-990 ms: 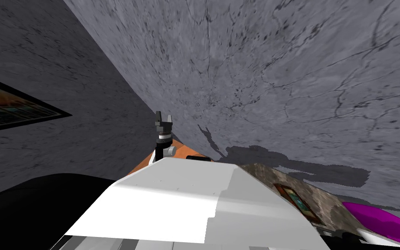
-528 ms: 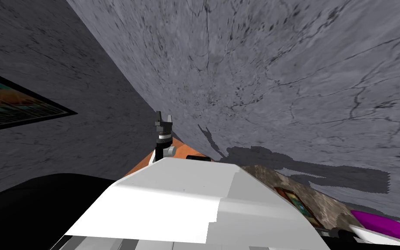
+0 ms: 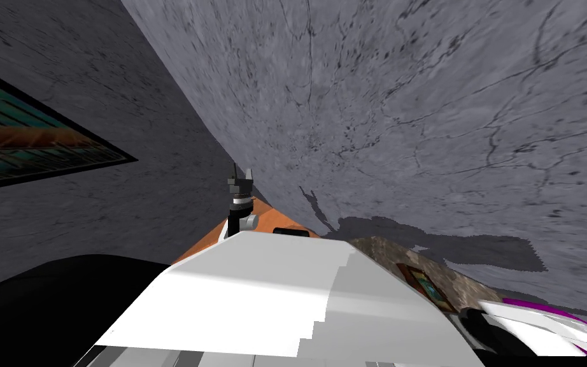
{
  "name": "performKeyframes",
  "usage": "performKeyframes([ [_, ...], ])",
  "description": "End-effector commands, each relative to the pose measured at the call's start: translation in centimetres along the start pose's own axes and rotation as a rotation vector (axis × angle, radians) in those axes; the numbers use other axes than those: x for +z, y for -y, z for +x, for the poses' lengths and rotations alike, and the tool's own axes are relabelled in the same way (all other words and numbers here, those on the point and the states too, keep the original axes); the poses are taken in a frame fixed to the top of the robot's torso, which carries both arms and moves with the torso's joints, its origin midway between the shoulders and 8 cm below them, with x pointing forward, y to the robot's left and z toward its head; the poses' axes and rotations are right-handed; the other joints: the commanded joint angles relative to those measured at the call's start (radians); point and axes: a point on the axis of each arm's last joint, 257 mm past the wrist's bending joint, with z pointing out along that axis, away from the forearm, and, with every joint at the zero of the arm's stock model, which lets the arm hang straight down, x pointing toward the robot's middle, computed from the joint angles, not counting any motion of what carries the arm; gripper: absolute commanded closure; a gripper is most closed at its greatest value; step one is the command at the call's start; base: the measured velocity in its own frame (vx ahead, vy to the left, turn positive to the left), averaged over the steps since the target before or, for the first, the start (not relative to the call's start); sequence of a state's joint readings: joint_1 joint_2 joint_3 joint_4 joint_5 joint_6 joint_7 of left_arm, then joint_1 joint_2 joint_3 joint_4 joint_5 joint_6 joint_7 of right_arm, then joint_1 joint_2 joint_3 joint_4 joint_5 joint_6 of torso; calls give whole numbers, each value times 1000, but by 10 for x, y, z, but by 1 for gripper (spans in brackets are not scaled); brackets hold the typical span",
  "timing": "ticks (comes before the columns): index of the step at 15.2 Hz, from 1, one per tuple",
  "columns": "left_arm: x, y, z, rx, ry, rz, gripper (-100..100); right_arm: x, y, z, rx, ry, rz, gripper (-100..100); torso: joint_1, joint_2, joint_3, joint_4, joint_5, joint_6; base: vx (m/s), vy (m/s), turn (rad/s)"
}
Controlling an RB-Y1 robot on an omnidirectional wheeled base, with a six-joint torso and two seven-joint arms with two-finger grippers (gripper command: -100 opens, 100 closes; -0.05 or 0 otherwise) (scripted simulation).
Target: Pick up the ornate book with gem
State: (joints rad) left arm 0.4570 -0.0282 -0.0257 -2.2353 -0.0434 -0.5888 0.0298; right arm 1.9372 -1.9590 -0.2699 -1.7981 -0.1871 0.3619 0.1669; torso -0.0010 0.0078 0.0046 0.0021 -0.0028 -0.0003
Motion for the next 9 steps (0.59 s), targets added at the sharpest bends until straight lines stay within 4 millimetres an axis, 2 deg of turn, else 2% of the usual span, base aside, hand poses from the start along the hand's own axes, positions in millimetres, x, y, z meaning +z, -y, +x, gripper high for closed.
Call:
performKeyframes([
  [1,0,0,0,0,0,0,0,2,-1,-6,6,-1,-1,-100,0,0,0,0,0,0,-114,7,50],
  [2,0,0,0,0,0,0,0,1,-1,-4,2,0,0,-100,-1,0,0,0,-1,0,-62,6,18],
  [3,0,0,0,0,0,0,0,-1,0,4,-4,1,-1,100,-2,-2,-1,0,-1,1,33,0,-69],
  [9,0,0,0,0,0,0,0,-6,0,25,-23,7,1,100,-3,-17,-10,-4,-1,1,122,-8,-72],
])
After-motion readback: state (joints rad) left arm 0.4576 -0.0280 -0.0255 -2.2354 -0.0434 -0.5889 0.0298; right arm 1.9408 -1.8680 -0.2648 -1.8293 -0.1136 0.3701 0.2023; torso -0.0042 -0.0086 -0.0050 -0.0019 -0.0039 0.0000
